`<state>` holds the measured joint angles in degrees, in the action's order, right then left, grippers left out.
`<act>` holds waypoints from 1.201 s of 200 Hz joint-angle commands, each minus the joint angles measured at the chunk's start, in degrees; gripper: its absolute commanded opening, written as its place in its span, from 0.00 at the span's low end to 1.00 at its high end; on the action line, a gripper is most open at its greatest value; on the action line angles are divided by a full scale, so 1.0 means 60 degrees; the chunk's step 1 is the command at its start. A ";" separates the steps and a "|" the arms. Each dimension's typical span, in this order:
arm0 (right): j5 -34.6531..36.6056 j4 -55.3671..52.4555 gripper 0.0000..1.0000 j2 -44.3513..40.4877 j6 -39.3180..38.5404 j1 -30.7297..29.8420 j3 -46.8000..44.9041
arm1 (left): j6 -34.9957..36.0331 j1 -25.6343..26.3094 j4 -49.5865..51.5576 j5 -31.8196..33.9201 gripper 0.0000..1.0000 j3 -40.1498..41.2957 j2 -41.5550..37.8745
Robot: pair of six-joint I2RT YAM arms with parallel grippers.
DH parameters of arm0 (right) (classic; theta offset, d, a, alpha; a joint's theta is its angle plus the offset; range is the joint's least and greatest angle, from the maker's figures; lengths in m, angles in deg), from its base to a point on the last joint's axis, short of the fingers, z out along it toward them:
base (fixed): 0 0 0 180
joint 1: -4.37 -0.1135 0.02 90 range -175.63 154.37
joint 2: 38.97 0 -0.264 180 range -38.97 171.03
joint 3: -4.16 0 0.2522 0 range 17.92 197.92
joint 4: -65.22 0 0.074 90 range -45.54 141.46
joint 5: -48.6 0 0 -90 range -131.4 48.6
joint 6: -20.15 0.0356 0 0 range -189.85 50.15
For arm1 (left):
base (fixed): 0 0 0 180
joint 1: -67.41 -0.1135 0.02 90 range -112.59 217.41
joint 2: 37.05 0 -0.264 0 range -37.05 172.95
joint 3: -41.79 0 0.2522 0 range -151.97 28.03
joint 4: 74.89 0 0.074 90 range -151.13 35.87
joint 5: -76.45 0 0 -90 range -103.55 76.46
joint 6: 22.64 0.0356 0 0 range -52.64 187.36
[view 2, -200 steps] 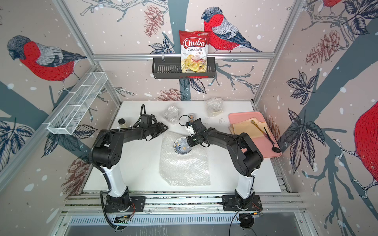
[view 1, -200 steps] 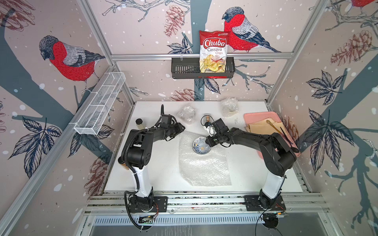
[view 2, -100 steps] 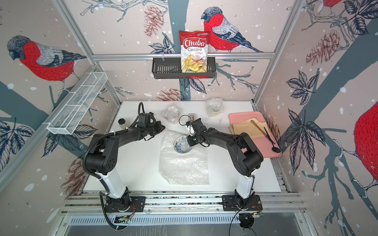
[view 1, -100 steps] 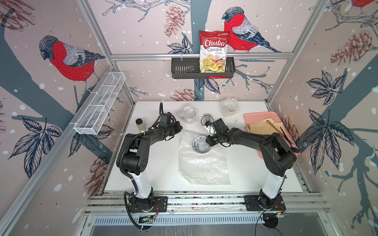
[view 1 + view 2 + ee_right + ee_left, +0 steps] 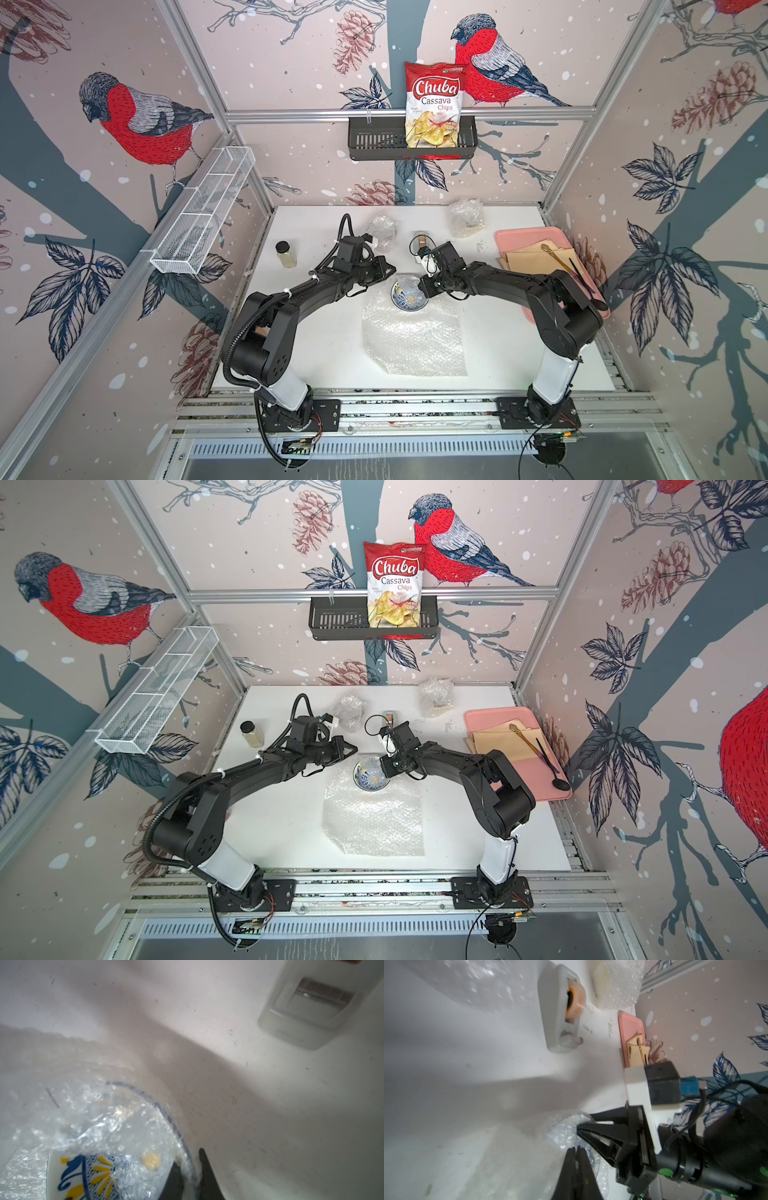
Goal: Wrap bowls in bubble wrap
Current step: Wrap the bowl in bubble wrap.
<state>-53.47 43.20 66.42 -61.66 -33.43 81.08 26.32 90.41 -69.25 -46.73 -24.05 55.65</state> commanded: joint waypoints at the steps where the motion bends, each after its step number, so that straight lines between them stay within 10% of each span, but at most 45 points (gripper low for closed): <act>1: 0.0164 0.0193 0.13 0.0070 0.0096 0.0016 -0.0006 | -0.0708 0.0410 -0.0840 -0.0728 0.00 0.0234 -0.0150; 165: -0.0797 0.0303 0.18 -0.0149 0.0380 0.0189 -0.0253 | -0.0436 0.2303 -0.0774 0.1244 0.00 0.0234 0.2076; 240: -0.1937 0.0252 0.61 -0.0760 0.0349 0.0598 -0.0481 | -0.0087 0.2304 -0.0119 0.1664 0.00 -0.0059 0.1999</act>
<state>-61.58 44.34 62.88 -59.24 -30.37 78.21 24.44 104.07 -72.81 -38.65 -24.02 67.96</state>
